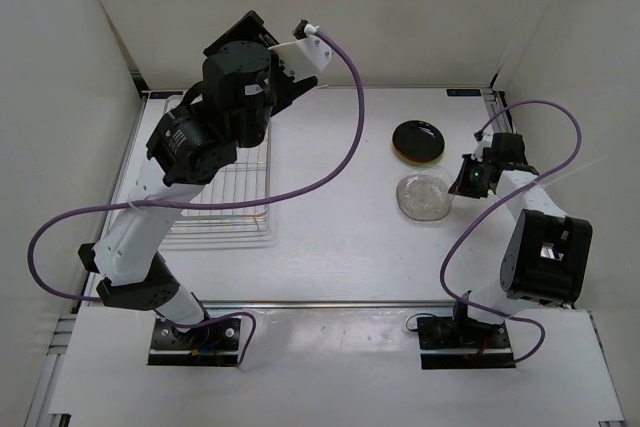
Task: Unload the plates from the dish rack
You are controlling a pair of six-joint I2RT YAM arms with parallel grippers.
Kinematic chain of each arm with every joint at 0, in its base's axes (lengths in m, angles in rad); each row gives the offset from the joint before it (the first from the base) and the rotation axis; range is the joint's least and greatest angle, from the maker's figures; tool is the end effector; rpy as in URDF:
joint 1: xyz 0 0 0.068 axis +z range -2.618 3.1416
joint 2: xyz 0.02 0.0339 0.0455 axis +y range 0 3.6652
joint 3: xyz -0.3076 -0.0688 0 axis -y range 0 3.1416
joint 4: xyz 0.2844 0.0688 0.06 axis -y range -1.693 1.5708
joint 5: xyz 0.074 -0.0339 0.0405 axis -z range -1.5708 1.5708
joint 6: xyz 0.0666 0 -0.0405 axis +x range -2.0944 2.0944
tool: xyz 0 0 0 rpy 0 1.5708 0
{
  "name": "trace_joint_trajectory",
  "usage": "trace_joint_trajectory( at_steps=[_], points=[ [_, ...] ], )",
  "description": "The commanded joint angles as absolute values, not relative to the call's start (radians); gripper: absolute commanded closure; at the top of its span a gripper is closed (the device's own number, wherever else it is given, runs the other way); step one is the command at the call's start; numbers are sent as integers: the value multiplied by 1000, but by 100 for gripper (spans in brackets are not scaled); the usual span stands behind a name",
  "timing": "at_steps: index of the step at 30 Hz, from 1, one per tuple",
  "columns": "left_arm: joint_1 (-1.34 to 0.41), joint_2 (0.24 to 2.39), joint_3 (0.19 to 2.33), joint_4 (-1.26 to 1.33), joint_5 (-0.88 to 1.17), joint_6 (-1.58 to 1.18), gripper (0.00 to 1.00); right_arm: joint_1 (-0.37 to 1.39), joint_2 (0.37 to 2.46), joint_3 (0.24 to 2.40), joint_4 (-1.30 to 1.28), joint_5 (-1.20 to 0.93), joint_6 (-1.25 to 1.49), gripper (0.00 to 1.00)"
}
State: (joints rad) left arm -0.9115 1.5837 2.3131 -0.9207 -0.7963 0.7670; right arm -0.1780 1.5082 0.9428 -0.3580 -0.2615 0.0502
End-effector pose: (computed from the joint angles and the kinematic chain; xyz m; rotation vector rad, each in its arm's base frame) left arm 0.2302 -0.2194 0.6324 0.8423 1.5227 0.5918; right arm 0.3539 -0.0462 0.2084 0.1728 2.4638 0.2709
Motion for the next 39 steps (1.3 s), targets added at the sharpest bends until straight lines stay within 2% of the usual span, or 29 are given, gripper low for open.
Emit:
trace_joint_trajectory(
  at_steps=[1,13,23,35,39],
  points=[
    [-911,1565,2353,-931,-788,752,0,-193,1473,931,-325,-273,52,100],
    [-911,1565,2382,-959,-779,733,0,-193,1462,911,-325,-264,71,98],
    [-911,1583,2402,-982,-770,724,0,-193,1482,920,-334,-273,71,91],
    [-911,1601,2440,-1002,-761,715,0,-193,1500,920,-353,-282,71,69],
    [-911,1612,2451,-1011,-752,706,0,-193,1500,920,-362,-302,71,49]
  ],
)
